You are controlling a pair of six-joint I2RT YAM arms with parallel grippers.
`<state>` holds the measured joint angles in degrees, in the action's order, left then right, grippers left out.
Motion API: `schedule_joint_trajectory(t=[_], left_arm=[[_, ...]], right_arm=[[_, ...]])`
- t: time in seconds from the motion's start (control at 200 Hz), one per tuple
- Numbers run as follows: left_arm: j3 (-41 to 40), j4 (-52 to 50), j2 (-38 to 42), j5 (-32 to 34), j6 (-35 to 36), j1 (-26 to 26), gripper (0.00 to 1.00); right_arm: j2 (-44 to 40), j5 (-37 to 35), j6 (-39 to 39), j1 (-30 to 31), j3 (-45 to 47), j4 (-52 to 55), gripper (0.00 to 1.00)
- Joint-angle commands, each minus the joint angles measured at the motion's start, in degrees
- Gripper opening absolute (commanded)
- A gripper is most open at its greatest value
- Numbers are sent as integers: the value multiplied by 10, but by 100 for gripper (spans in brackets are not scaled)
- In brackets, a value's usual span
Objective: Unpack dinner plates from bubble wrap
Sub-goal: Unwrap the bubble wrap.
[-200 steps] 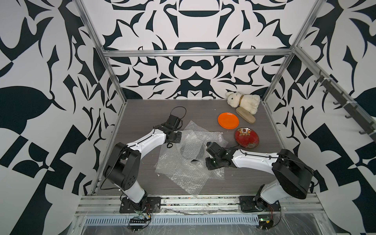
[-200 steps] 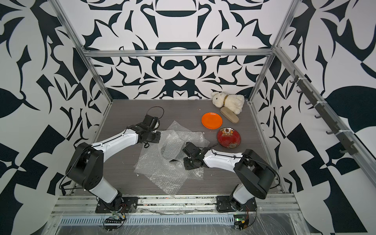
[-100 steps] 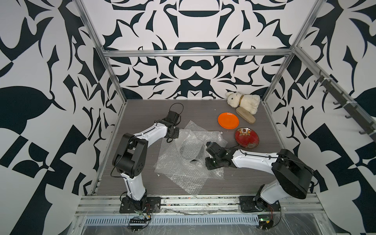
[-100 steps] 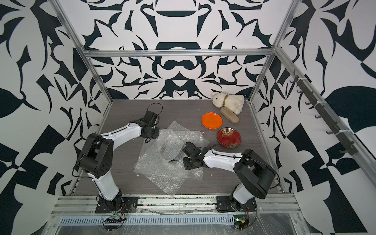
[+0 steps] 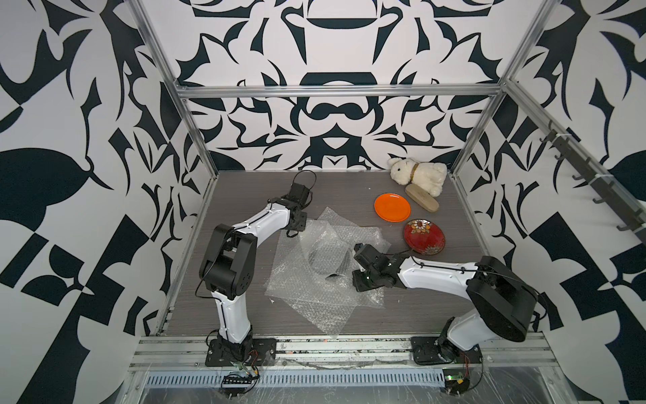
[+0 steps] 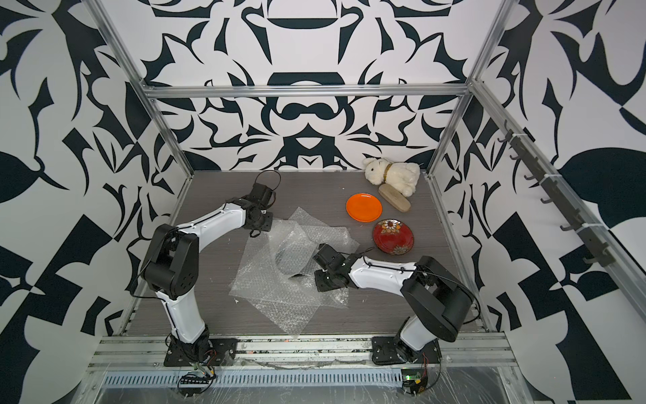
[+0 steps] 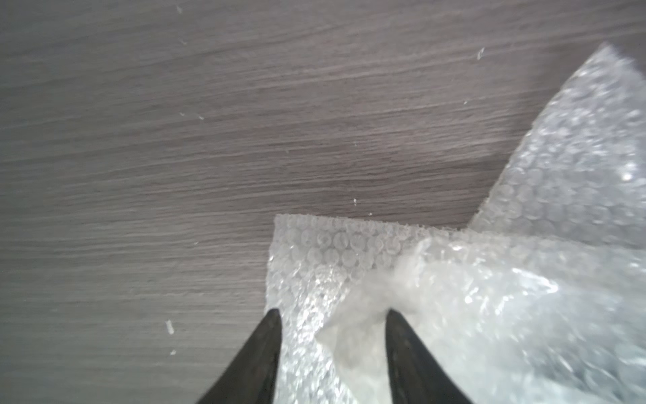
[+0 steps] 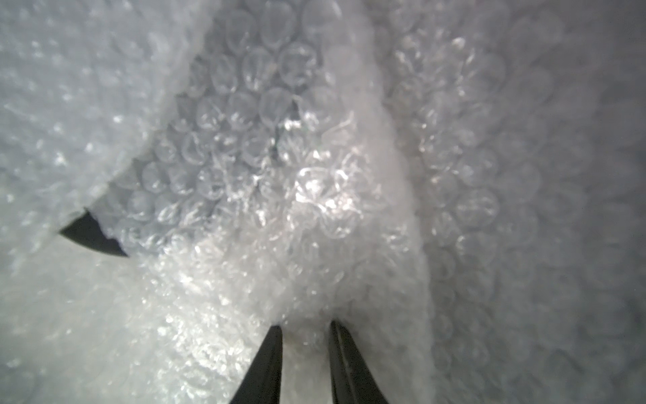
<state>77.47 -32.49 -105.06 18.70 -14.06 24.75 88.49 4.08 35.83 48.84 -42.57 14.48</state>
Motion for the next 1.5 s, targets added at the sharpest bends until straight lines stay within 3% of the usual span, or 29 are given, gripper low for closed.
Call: schedule_joint_trajectory(t=[0.0,0.21,0.355,0.645,0.73,0.995,1.295,1.495], left_arm=[[18,-40,78,-16,18,2,55],[2,-53,147,-137,26,16,57],[-27,-43,169,-278,20,18,56],[-100,-14,149,-392,-16,29,55],[-106,-12,134,-363,-23,48,55],[-77,-4,86,-359,-36,83,55],[8,-70,38,-216,-47,151,59],[65,-119,6,-110,-54,205,61]], right_arm=[[22,8,6,3,16,14,29],[19,9,6,3,14,14,29],[10,8,5,2,15,13,29],[-17,16,13,2,20,0,29],[-24,21,16,2,20,-6,29],[-55,30,26,-5,28,-18,29],[-58,17,50,-16,63,-45,25],[-85,60,80,-45,113,-123,25]])
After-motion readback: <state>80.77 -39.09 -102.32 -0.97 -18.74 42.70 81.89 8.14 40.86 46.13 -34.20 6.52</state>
